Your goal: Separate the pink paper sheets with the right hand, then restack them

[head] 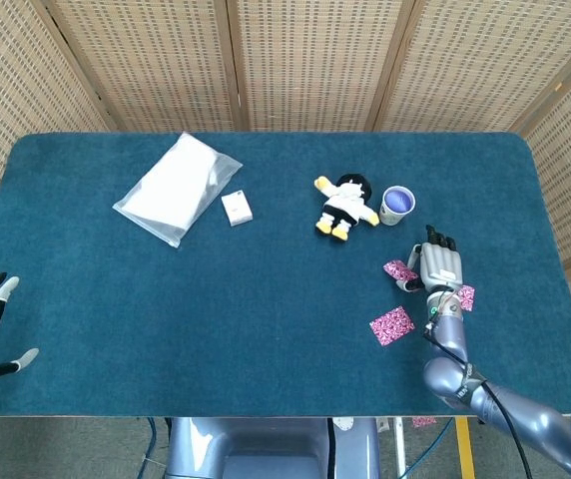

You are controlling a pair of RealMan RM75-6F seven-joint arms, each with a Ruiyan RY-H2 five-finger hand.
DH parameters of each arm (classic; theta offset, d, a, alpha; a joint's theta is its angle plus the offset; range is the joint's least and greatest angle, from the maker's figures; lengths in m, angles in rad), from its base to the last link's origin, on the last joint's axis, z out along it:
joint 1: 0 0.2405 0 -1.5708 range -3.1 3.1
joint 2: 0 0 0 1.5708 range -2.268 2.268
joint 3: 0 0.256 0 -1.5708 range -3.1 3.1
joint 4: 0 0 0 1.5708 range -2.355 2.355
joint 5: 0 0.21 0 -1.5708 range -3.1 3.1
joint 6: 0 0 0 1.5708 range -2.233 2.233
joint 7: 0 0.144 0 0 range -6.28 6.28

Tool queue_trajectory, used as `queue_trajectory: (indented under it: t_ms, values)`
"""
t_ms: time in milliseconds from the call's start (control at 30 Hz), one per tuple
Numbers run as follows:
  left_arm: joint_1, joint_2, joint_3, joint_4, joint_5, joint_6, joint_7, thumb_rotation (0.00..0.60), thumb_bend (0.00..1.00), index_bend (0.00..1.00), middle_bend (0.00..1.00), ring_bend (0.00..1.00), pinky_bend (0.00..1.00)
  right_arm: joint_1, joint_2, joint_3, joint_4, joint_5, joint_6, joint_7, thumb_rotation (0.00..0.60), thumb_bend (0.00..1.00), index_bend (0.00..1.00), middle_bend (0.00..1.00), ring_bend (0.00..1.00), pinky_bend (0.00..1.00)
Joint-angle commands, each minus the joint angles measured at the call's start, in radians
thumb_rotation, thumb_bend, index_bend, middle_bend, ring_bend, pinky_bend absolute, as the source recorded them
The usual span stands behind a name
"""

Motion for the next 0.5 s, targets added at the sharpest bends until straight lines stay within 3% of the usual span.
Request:
queue_trajectory:
  t_ms: [33,267,500]
  values:
    - [0.0,0.0,0.0,0.0,0.0,0.0,0.0,0.6,0.0,0.0,0.0,0.0,0.0,-0.012,0.037,-0.022,-0.064,-0.039,0.011,0.01,0.6,0.34,0.56,0.0,0.0,0.0]
    - [0.0,0.0,0.0,0.0,0.0,0.0,0.002,0.6,0.0,0.0,0.0,0.0,0.0,-0.041,0.117,-0.079,-0.213,-0.149,0.016,0.036,0.6,0.34,0.56,0.0,0.0,0.0]
    - [0.0,0.001,0.001,0.0,0.001,0.0,0.0,0.6,0.0,0.0,0.0,0.0,0.0,-0.083,0.214,-0.172,-0.34,-0.348,-0.016,0.103,0.6,0.34,0.56,0.0,0.0,0.0]
